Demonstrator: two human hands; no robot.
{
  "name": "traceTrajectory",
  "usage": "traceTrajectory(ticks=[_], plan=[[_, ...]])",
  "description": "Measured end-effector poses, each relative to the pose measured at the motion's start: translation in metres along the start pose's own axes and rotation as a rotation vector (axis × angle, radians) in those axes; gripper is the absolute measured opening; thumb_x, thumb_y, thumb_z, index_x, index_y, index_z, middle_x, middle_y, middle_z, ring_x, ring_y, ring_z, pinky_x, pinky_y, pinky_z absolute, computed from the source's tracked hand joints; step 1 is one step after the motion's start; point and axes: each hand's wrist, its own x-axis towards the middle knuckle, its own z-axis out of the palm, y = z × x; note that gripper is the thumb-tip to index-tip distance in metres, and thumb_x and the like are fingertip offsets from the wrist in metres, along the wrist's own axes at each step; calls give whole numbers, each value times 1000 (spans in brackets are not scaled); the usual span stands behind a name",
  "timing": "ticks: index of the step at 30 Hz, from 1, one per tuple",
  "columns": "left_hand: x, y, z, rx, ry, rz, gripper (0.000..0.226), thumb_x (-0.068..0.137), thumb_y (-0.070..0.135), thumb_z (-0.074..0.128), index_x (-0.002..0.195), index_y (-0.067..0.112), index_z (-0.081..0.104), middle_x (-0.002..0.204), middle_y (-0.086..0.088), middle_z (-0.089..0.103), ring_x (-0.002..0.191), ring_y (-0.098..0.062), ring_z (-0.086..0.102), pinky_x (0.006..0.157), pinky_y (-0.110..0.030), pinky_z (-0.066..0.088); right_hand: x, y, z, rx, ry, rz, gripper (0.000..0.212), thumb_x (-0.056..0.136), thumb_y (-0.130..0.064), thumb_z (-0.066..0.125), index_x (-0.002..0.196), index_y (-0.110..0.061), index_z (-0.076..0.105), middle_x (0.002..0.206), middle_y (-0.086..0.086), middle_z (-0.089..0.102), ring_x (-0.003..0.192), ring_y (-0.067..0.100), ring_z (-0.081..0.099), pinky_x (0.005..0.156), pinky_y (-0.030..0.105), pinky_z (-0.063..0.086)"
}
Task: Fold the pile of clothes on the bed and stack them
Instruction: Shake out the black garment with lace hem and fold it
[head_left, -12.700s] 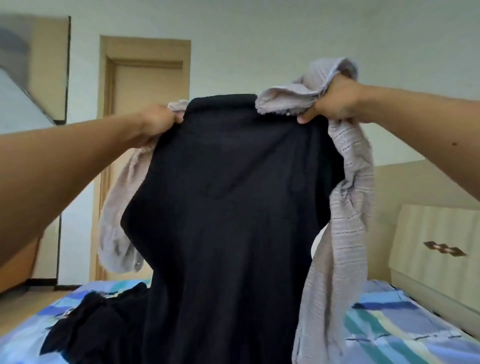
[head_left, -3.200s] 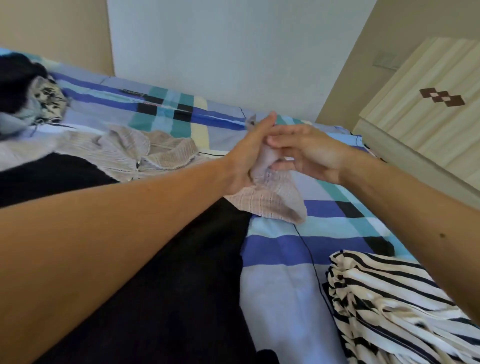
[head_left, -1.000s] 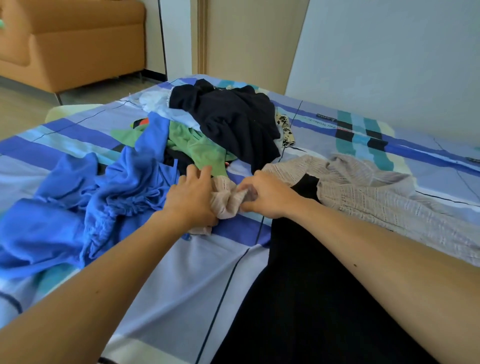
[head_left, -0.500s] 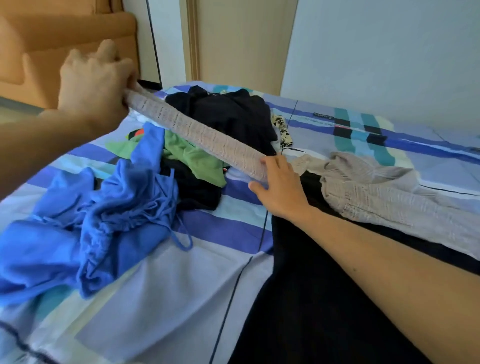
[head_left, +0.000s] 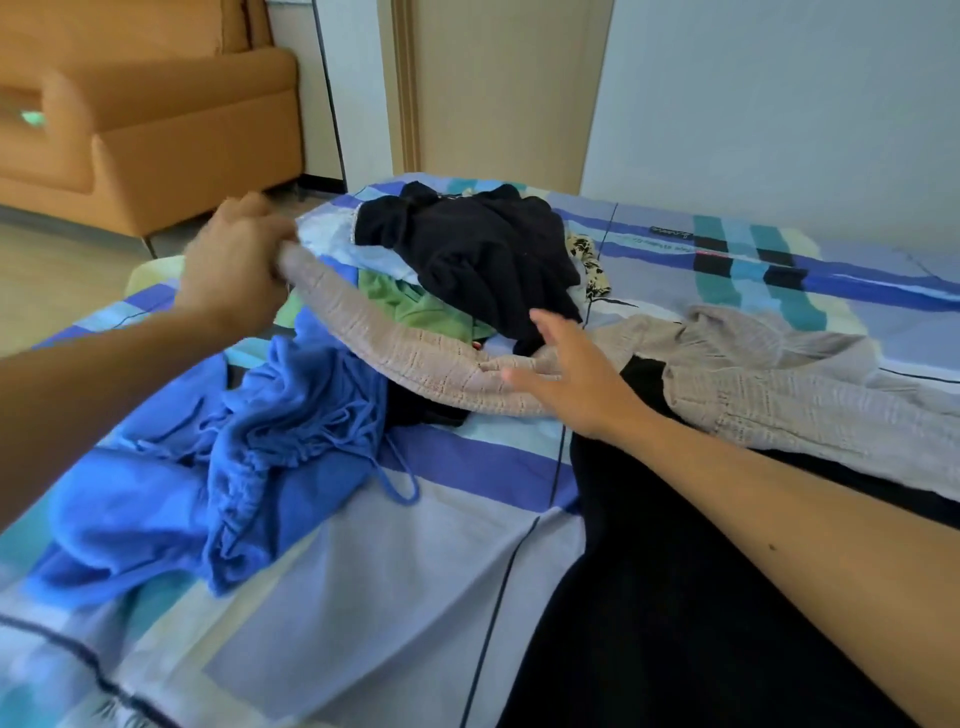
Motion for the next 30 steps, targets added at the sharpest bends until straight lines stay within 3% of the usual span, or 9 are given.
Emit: traceTrajectory(ticks=[6, 10, 12, 15, 19, 23, 25, 27, 30], plan=[[64, 172, -24, -276, 52, 522, 18, 79, 19, 51, 86, 8, 63, 105, -14, 54, 100, -32, 52, 71, -44, 44, 21, -76, -43, 165, 278, -219, 96, 63, -41, 91, 139, -15, 38, 124, 0, 58, 106, 11, 62, 86, 23, 53], [80, 251, -24, -388, 61, 492, 44, 72, 16, 46, 113, 8, 57, 120, -13, 51, 107, -27, 48, 71, -48, 49, 16, -57, -100, 278, 553, -20, 27, 74, -15, 78, 96, -18, 63, 88, -2, 69, 82, 11, 67, 75, 38, 59], [78, 266, -14, -468, 34, 391, 55, 68, 7, 45, 122, 7, 51, 125, -14, 47, 113, -29, 46, 78, -50, 49, 6, -33, -136, 320, 630, 139, 15, 78, -11, 73, 81, -22, 63, 81, -2, 68, 77, 14, 67, 66, 35, 57], [55, 287, 22, -522, -148, 328, 50, 74, -2, 49, 123, 7, 51, 120, -12, 44, 109, -30, 44, 88, -51, 44, -17, 1, -194, 505, 744, 281, 16, 79, -10, 75, 81, -21, 63, 84, 0, 71, 79, 19, 72, 69, 36, 61], [13, 304, 79, -445, -346, 360, 44, 87, 9, 55, 131, 8, 50, 130, -14, 45, 119, -34, 43, 99, -47, 40, -52, 42, -263, 631, 892, 393, 24, 81, -10, 74, 84, -18, 52, 82, 3, 67, 65, 16, 66, 58, 33, 58], [-12, 328, 127, -378, -534, 281, 49, 95, 24, 54, 142, 14, 45, 146, -13, 38, 135, -36, 38, 110, -49, 34, -96, 101, -307, 670, 997, 486, 38, 68, -9, 79, 93, -13, 50, 90, 7, 65, 73, 19, 66, 70, 37, 62], [-19, 336, 142, -314, -663, 253, 54, 96, 34, 54, 145, 16, 41, 151, -12, 34, 140, -36, 33, 113, -50, 32, -122, 142, -314, 647, 982, 628, 50, 62, -6, 79, 103, -9, 52, 91, 13, 63, 70, 22, 64, 61, 38, 62], [-25, 341, 153, -208, -806, 264, 63, 97, 42, 51, 151, 18, 33, 160, -11, 22, 147, -34, 22, 117, -52, 27, -152, 186, -308, 462, 894, 822, 43, 68, 2, 78, 101, -5, 52, 91, 19, 60, 68, 24, 59, 48, 31, 58], [-28, 345, 159, -80, -918, 286, 68, 99, 48, 42, 158, 24, 19, 167, -7, 5, 152, -31, 10, 120, -56, 16, -191, 225, -290, 120, 678, 1053, 65, 64, 1, 84, 121, -2, 53, 115, 22, 58, 93, 33, 61, 79, 43, 55]])
